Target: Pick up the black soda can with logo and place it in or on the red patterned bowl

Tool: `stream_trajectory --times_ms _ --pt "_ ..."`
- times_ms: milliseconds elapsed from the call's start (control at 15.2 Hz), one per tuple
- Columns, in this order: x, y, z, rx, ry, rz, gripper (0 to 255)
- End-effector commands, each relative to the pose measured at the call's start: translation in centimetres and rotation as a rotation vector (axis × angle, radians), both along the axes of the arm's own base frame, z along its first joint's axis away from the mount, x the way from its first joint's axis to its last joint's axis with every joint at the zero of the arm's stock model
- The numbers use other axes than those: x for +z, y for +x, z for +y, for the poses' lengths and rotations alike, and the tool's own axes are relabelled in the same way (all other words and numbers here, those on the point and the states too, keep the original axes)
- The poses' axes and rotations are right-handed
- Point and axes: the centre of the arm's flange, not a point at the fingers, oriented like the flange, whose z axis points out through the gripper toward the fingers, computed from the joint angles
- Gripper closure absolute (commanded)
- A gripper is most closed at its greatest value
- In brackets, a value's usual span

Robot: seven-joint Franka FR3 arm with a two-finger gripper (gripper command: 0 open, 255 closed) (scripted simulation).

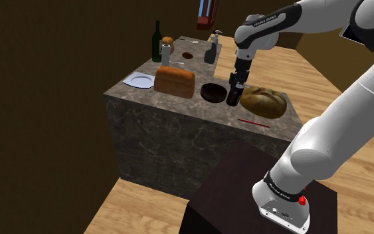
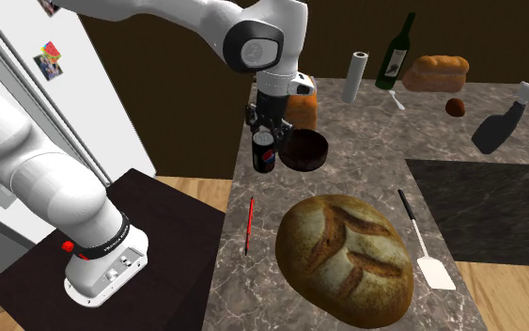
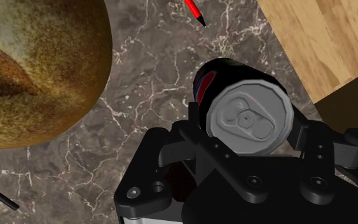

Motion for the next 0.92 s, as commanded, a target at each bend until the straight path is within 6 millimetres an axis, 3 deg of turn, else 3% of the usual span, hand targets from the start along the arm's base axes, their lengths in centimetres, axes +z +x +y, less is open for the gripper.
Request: stream_trajectory --times_ms 0,792,858 --pt "1.0 0.0 0.0 0.000 0.000 0.000 255" --pt "7.0 0.0 0.0 0.000 0.000 0.000 255" --pt "7.3 1.2 -0.5 0.000 0.000 0.000 255"
